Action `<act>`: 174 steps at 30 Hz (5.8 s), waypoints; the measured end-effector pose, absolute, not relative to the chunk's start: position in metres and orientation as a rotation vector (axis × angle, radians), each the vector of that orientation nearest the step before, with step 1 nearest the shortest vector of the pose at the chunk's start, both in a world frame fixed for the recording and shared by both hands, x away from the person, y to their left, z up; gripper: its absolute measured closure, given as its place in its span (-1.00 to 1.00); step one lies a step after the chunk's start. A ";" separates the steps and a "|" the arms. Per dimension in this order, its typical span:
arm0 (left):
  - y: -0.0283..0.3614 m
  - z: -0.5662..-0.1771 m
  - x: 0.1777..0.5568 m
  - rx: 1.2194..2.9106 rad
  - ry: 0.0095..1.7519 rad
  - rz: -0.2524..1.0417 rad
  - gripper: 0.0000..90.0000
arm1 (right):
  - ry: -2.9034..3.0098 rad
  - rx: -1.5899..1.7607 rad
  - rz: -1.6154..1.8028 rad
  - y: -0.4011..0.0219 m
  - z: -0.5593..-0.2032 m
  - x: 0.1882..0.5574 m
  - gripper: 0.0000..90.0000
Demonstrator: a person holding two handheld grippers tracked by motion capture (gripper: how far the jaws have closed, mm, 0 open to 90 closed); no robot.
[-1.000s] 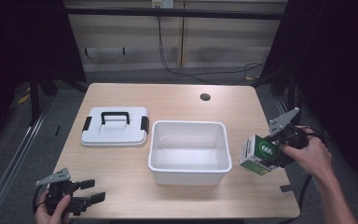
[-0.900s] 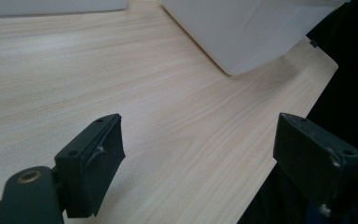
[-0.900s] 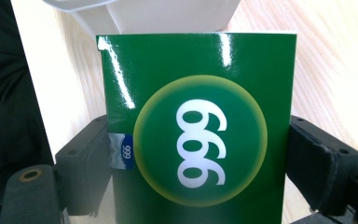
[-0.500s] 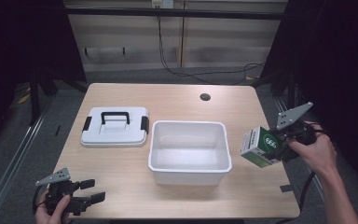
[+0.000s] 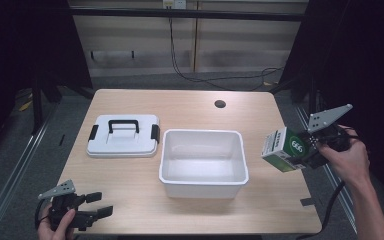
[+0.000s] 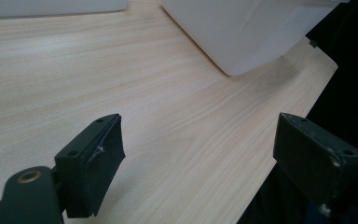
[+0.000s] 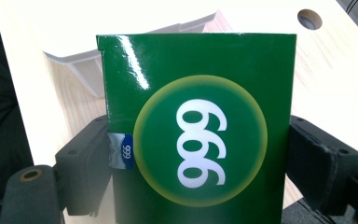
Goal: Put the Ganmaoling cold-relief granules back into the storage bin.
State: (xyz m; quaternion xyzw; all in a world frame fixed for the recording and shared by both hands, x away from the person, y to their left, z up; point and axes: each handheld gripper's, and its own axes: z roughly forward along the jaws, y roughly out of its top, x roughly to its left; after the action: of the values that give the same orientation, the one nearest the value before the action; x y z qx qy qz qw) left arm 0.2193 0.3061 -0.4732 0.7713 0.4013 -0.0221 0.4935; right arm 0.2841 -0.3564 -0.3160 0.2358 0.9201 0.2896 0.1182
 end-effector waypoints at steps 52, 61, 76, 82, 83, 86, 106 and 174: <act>0.306 -0.473 0.219 1.862 0.971 -0.061 -0.64 | 2.753 0.376 0.943 -0.244 -0.269 0.324 -0.64; 0.307 -0.473 0.219 1.869 0.968 -0.055 -0.64 | 2.873 0.302 0.780 -0.217 -0.287 0.332 -0.64; 0.307 -0.473 0.219 1.861 0.970 -0.063 -0.64 | 3.024 0.249 0.537 -0.185 -0.311 0.347 -0.64; 0.307 -0.473 0.219 1.867 0.968 -0.063 -0.64 | 3.059 0.227 0.490 -0.179 -0.319 0.353 -0.65; 0.307 -0.473 0.219 1.865 0.968 -0.063 -0.64 | 3.068 0.213 0.477 -0.177 -0.322 0.354 -0.65; 0.307 -0.473 0.219 1.862 0.971 -0.060 -0.64 | 3.092 0.197 0.433 -0.171 -0.329 0.356 -0.65; 0.307 -0.473 0.219 1.865 0.968 -0.061 -0.64 | 3.146 0.205 0.272 -0.157 -0.356 0.361 -0.66; 0.308 -0.472 0.218 1.852 0.964 -0.051 -0.64 | 3.183 0.204 0.109 -0.146 -0.408 0.365 -0.77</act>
State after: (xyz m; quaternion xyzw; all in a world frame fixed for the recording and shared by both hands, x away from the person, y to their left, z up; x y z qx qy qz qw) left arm 0.2185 0.3077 -0.4718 0.7666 0.3992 -0.0212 0.5025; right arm 0.3654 -0.1460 -0.4077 0.0638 0.9971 0.0343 -0.0251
